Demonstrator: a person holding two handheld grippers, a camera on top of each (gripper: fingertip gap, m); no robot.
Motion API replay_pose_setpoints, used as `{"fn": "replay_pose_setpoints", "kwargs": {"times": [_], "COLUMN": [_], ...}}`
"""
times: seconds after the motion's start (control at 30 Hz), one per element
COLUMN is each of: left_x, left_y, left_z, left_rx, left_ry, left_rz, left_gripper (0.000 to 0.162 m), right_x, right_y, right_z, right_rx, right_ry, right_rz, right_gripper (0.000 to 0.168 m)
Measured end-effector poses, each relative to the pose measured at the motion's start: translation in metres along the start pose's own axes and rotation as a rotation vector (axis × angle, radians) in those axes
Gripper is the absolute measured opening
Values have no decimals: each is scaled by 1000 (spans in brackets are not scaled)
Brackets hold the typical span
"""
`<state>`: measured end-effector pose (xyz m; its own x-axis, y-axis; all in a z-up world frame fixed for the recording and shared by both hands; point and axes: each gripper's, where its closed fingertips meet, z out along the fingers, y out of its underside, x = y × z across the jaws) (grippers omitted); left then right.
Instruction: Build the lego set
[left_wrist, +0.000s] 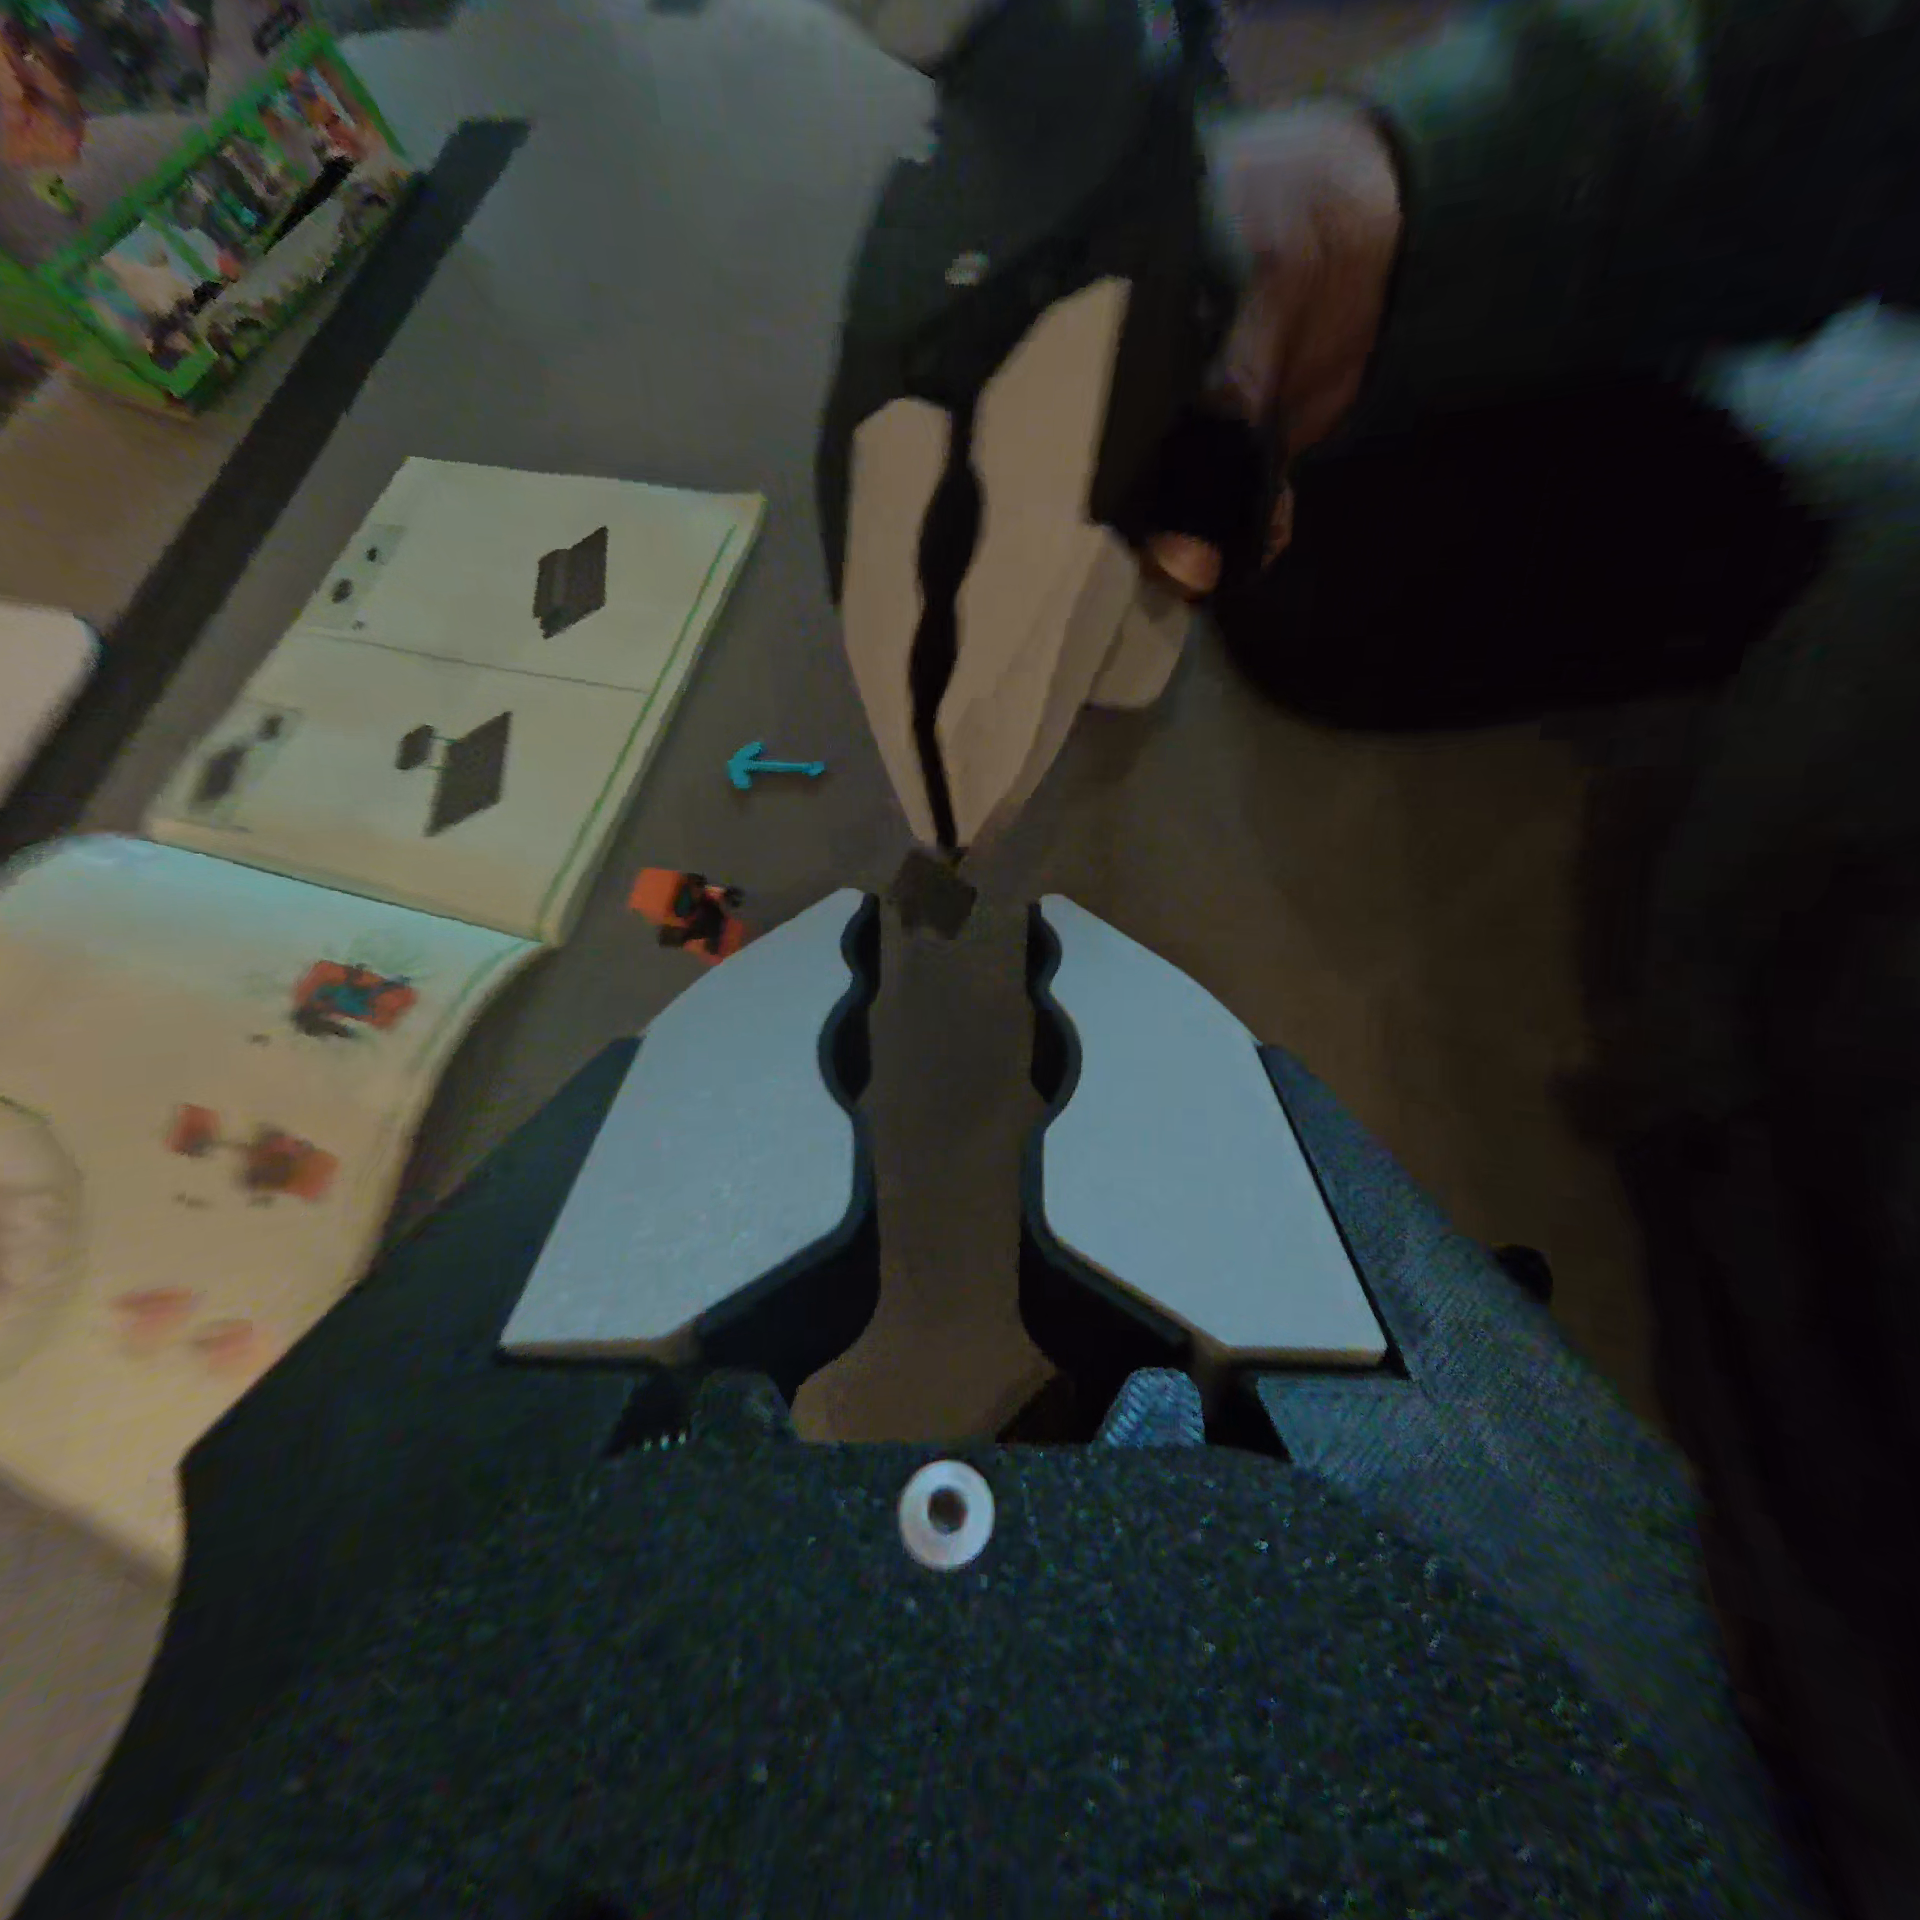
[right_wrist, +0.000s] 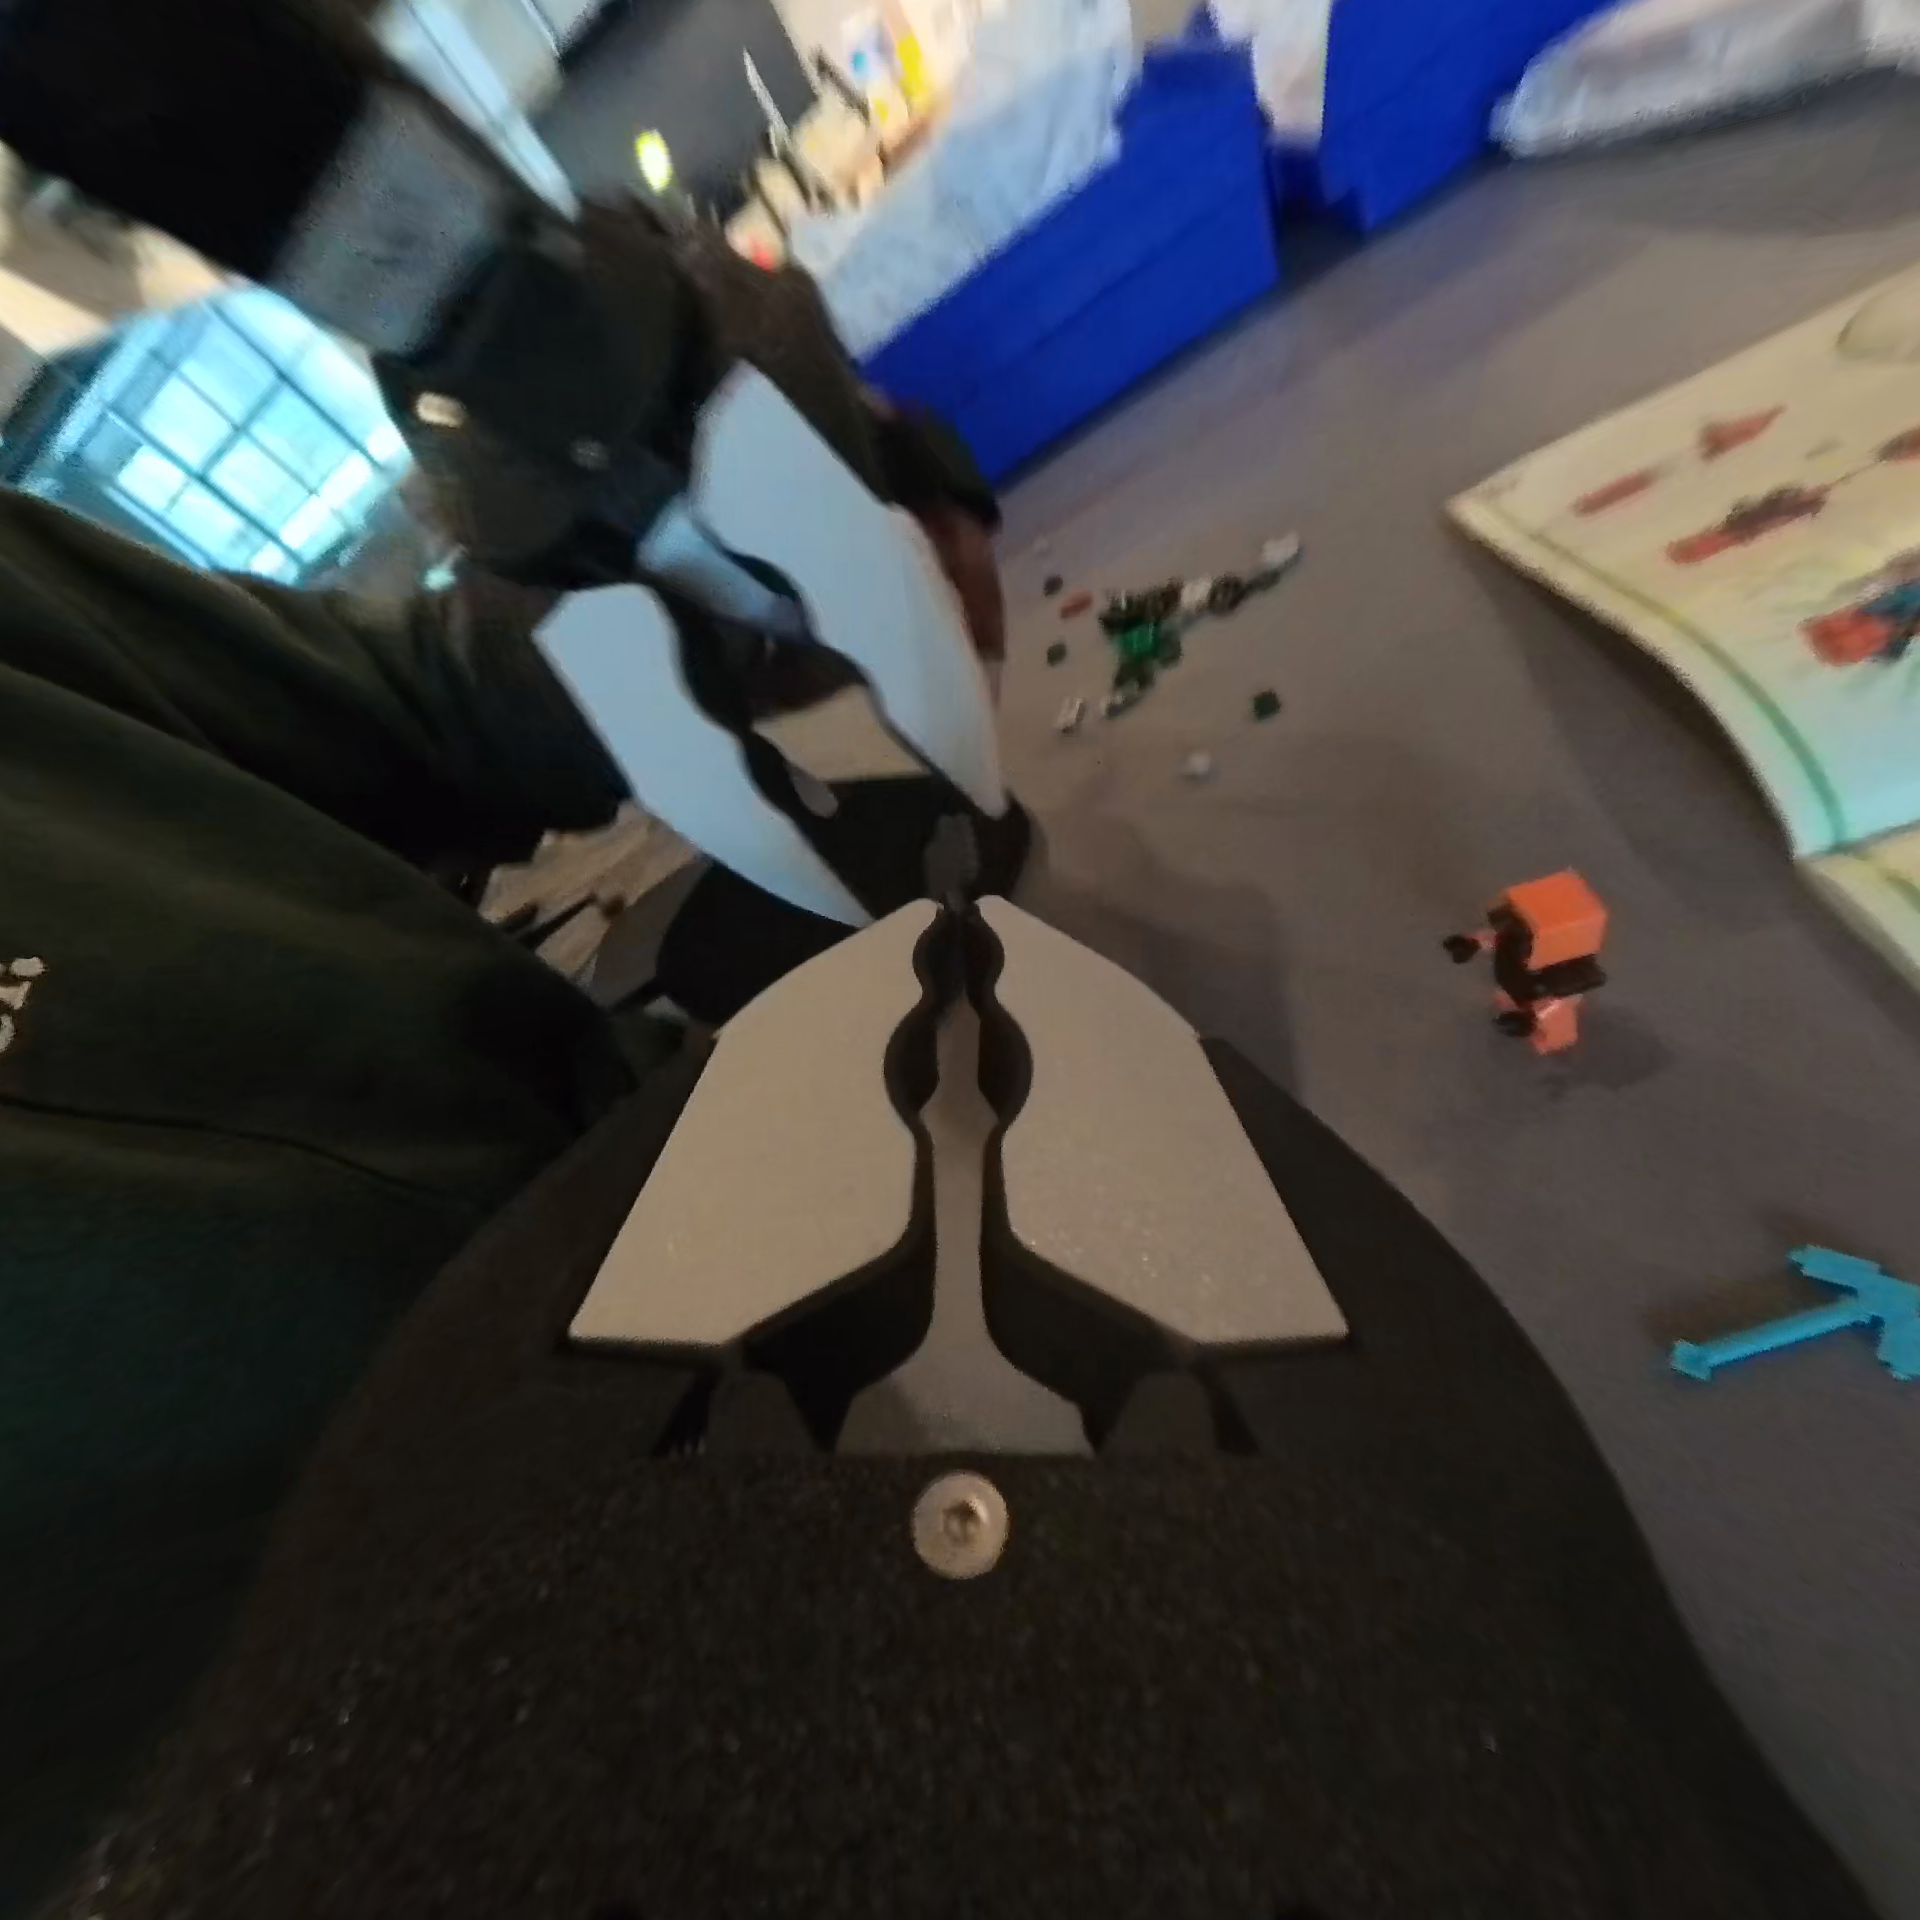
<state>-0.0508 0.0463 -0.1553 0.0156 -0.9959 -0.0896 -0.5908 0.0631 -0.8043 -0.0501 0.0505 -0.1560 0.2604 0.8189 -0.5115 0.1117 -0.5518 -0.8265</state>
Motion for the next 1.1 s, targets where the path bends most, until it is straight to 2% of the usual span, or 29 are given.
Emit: {"fn": "replay_pose_setpoints", "kwargs": {"times": [0.1, 0.2, 0.33, 0.4, 0.5, 0.7, 0.87, 1.03, 1.1], "left_x": [3, 3, 11, 13, 17, 28, 32, 31, 30], "left_y": [-5, -18, -33, -35, -35, -23, -19, -18, -18], "left_z": [-4, -12, -19, -19, -21, -21, -21, -26, -28], "left_rx": [161, 334, 473, 475, 434, 253, 155, 165, 195], "left_ry": [66, 124, 217, 204, 190, 178, 156, 138, 137], "left_rz": [-210, -391, -485, -469, -406, -229, -122, -112, -135], "left_gripper": [29, 23, 11, 3, 2, 2, 2, 2, 7], "right_x": [-9, -22, -32, -36, -40, -46, -50, -51, -50], "right_y": [-8, -14, -18, -20, -18, -10, -7, -8, -11], "right_z": [-6, -7, -4, -3, -2, -3, 2, 4, 3], "right_rx": [88, 156, 202, 217, 211, 47, -72, -44, 4], "right_ry": [28, 45, 69, 75, 86, 102, 77, 81, 84], "right_rz": [-86, -168, -224, -238, -257, -339, -378, -417, -402], "right_gripper": [1, 1, 1, 1, 1, 9, 4, 1, 1]}}
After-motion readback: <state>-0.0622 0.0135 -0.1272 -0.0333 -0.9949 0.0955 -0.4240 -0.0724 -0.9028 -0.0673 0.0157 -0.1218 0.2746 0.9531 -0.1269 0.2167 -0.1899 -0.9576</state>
